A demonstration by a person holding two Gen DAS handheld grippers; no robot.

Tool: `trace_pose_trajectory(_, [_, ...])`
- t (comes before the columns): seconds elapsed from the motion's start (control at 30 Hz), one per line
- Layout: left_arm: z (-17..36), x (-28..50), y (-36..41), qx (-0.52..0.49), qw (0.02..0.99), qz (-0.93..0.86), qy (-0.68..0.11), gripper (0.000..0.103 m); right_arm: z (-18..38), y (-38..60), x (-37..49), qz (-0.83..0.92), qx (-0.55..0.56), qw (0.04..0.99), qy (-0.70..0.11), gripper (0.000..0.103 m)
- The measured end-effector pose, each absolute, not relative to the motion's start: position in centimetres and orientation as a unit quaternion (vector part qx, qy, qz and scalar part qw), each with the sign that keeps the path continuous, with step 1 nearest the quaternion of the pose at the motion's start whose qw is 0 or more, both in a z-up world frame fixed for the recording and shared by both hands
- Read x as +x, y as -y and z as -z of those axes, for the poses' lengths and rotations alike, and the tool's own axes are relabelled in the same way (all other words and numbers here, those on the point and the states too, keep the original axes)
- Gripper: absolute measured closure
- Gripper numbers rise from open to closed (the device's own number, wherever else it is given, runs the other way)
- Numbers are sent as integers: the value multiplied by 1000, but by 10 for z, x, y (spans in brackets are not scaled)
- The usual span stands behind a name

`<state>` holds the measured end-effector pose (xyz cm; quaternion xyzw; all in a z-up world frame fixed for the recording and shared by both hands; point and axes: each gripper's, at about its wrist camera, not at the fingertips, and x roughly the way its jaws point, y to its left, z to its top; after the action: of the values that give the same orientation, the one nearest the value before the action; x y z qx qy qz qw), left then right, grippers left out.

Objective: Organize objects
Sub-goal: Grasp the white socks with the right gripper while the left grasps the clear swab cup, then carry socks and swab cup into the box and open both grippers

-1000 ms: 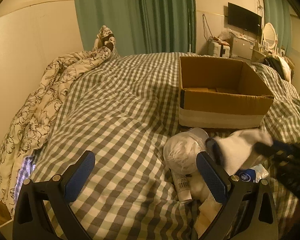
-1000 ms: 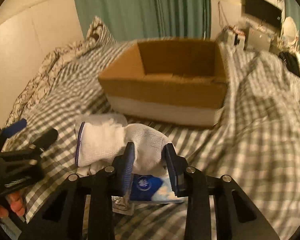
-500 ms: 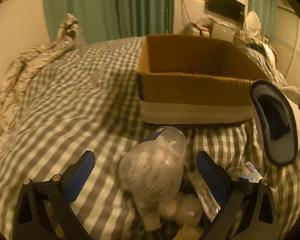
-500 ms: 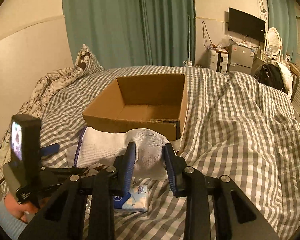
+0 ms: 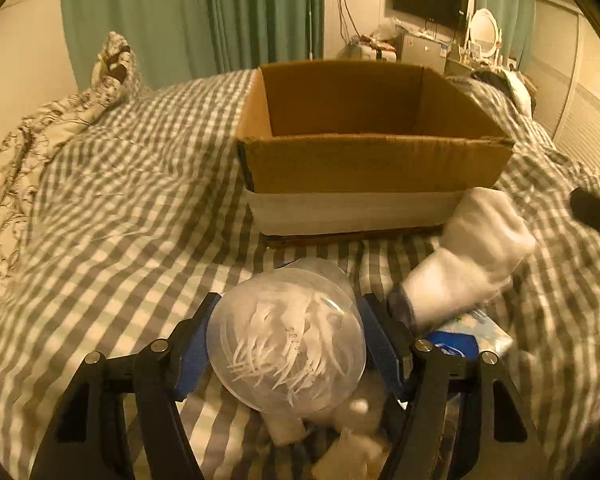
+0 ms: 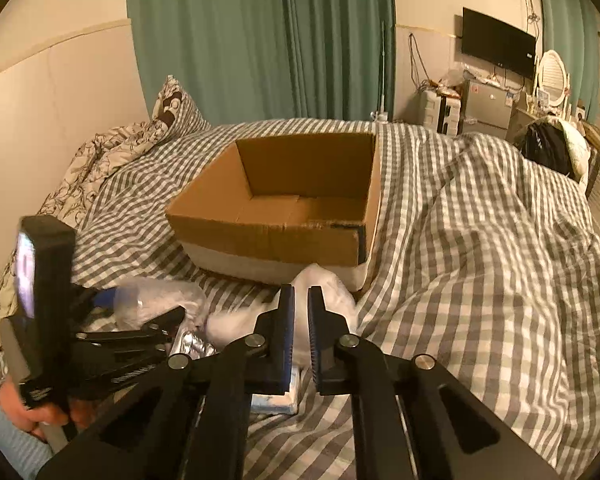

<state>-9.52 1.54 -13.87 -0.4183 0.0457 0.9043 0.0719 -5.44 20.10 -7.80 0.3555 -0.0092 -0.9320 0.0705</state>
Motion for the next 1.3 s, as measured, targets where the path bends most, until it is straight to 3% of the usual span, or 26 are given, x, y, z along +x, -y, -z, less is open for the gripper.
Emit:
trace_pose_trajectory(0.1, [127,-82,-7,-406,50,-911,-47,32,78,-200,-53,932,351,87,15,95])
trace_pose_trajectory(0.13, [123,-78,-1,-402,40,-914,-43,32,77,-199,-53,932,352,89,15,81])
trace_pose_trajectory(0.17, [120,-76,2,-399,33,-915,-40,32,78,-198,-54,931,355,90,13,49])
trace_pose_trajectory(0.23, [115,-73,8,-395,20,-918,-36,33,84,-196,-59,931,357,75,11,25])
trace_pose_trajectory(0.43, [105,-73,18,-379,9,-925,-26,34,113,-205,-100,913,407,21,23,25])
trace_pose_trajectory(0.6, [111,-77,14,-384,13,-923,-25,35,142,-202,-132,885,464,30,30,25])
trace_pose_trajectory(0.77, [109,-73,12,-383,19,-923,-23,36,138,-194,-125,890,456,25,3,53])
trace_pose_trajectory(0.93, [89,-70,10,-363,27,-931,-22,36,94,-192,-96,920,390,42,-5,60])
trace_pose_trajectory(1.3, [0,-104,-16,-290,73,-954,-20,36,-46,-198,-93,967,246,53,-30,61])
